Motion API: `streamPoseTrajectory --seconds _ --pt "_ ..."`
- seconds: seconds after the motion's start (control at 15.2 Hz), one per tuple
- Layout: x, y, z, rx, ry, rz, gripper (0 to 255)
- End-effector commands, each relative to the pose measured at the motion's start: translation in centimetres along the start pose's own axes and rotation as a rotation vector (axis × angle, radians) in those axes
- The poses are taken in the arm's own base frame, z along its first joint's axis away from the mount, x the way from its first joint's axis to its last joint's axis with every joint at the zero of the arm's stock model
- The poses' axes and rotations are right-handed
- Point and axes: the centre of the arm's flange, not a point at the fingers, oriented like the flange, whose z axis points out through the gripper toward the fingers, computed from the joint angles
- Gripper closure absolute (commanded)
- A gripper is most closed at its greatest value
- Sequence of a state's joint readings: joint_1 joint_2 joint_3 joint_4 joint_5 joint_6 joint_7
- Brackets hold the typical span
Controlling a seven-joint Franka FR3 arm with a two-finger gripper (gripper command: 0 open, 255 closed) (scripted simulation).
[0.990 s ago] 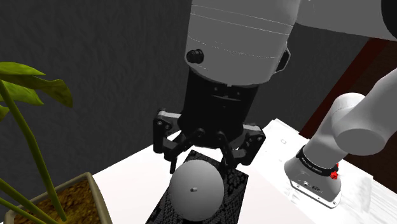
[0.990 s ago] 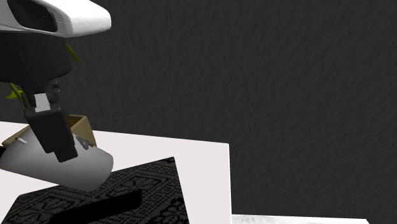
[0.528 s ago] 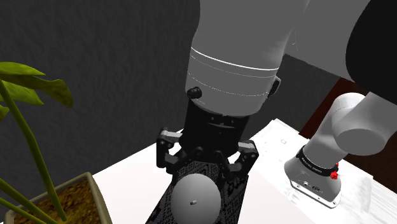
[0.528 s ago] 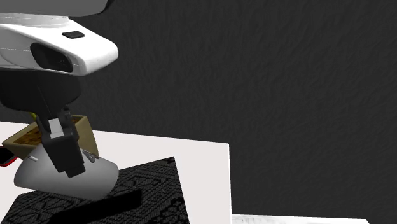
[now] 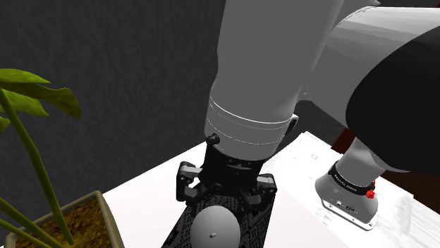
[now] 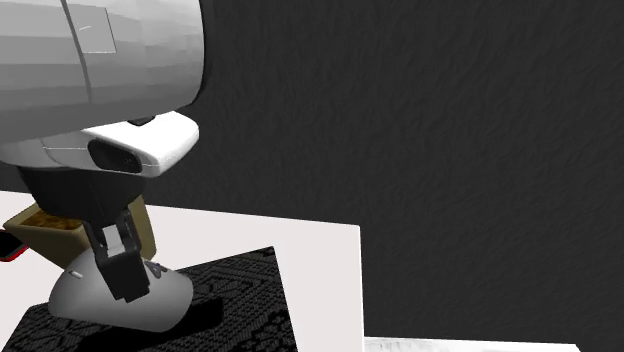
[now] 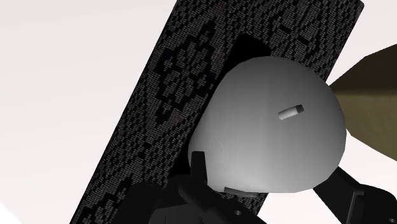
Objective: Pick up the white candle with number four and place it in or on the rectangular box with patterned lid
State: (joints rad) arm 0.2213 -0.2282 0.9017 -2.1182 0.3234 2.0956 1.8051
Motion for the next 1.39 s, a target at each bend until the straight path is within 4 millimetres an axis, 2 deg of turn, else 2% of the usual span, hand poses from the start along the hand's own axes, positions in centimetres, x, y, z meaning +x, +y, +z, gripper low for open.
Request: streamPoseTrajectory --seconds 0.0,0.13,0.59,0.66,0.99,1.25,1.32 --pt "0.2 0.1 1.1 0.001 0.0 0.0 255" --pt "0.3 0.2 2.1 0.001 0.0 0.0 255" --pt "0.3 0.2 2.1 0.001 0.0 0.0 255" --pt "0.3 0.2 2.1 0.001 0.0 0.0 0" --pt "0.3 0.2 2.1 0.001 0.0 0.0 0" --pt "0.3 0.2 -2.9 0.001 0.0 0.0 0" --pt "0.3 0.2 -2.9 0.001 0.0 0.0 0"
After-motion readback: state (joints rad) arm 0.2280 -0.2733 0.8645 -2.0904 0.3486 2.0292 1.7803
